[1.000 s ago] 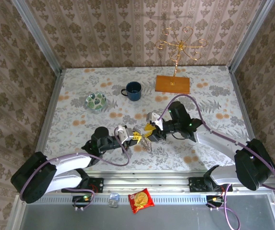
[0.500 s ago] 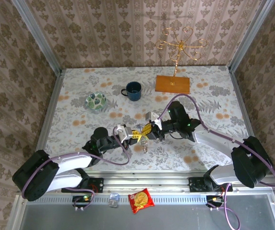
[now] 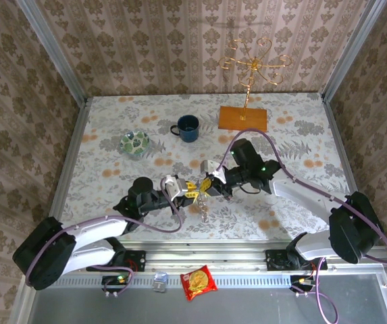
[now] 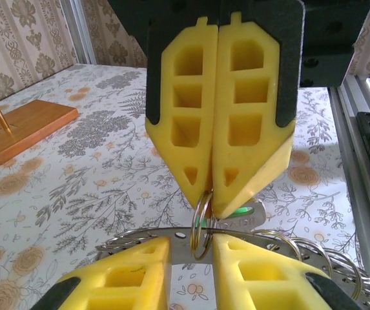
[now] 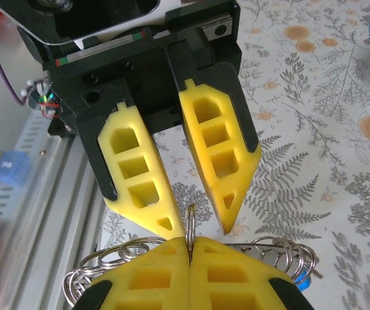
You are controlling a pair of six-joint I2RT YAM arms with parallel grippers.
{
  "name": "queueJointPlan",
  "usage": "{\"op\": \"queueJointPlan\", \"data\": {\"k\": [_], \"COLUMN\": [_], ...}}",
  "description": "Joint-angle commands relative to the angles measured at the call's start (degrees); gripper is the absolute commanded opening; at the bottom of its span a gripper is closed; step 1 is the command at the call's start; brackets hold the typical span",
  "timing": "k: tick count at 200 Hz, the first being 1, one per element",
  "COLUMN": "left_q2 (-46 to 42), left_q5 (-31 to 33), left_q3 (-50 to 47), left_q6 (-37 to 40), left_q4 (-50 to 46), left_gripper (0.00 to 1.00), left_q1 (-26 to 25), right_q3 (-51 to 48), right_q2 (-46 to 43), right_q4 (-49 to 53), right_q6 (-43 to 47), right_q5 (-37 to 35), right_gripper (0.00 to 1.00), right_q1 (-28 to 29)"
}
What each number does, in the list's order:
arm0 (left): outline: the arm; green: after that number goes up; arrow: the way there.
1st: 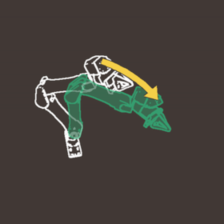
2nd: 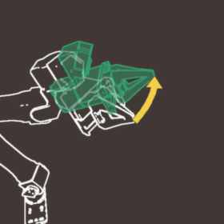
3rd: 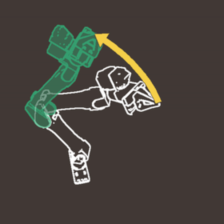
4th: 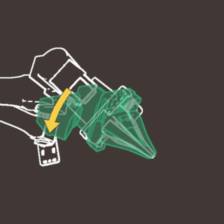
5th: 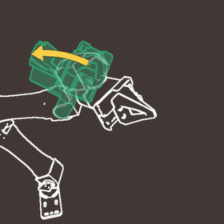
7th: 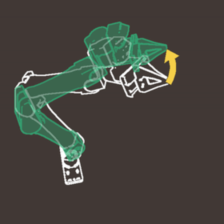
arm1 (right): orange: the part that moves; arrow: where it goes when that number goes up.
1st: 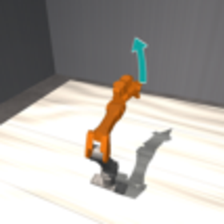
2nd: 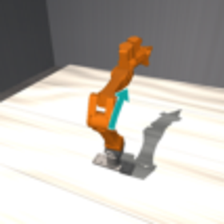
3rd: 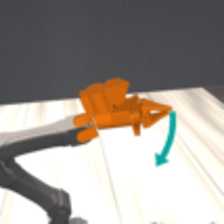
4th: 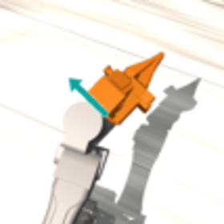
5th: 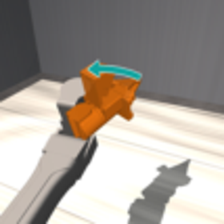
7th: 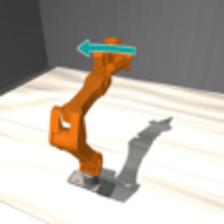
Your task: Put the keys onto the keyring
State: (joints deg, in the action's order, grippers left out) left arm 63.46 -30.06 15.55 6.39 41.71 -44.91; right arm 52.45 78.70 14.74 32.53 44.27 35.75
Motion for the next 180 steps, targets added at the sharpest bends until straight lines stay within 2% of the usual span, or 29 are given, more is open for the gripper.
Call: {"op": "queueJointPlan", "data": {"k": [1,79,99,119,142,180], "left_q2": [-1.32,-1.94,-2.03,-2.00,-2.20,-2.16], "left_q5": [-0.60,-2.36,-2.86,-3.38,-3.58,-3.33], "left_q3": [2.77,5.18,5.19,5.03,4.51,4.05], "left_q6": [3.87,5.20,5.11,4.78,4.51,4.24], "left_q4": [-6.51,-9.76,-9.78,-9.59,-9.41,-8.45], "left_gripper": [0.23,0.20,0.19,0.24,0.25,0.19], "left_q1": [0.18,0.21,0.17,0.17,0.17,0.17], "right_q3": [4.66,12.36,12.60,12.64,12.18,11.89], "right_q2": [0.67,5.91,5.88,5.39,4.63,4.70], "right_q4": [9.60,21.17,21.38,20.83,19.48,19.36], "right_q6": [7.67,15.52,15.79,15.27,14.59,14.25], "right_q5": [-2.75,-12.04,-12.70,-12.98,-12.21,-11.31], "right_gripper": [0.00,0.00,0.00,0.00,0.00,0.00], "right_q1": [1.59,6.31,6.49,6.51,6.26,6.19]}}
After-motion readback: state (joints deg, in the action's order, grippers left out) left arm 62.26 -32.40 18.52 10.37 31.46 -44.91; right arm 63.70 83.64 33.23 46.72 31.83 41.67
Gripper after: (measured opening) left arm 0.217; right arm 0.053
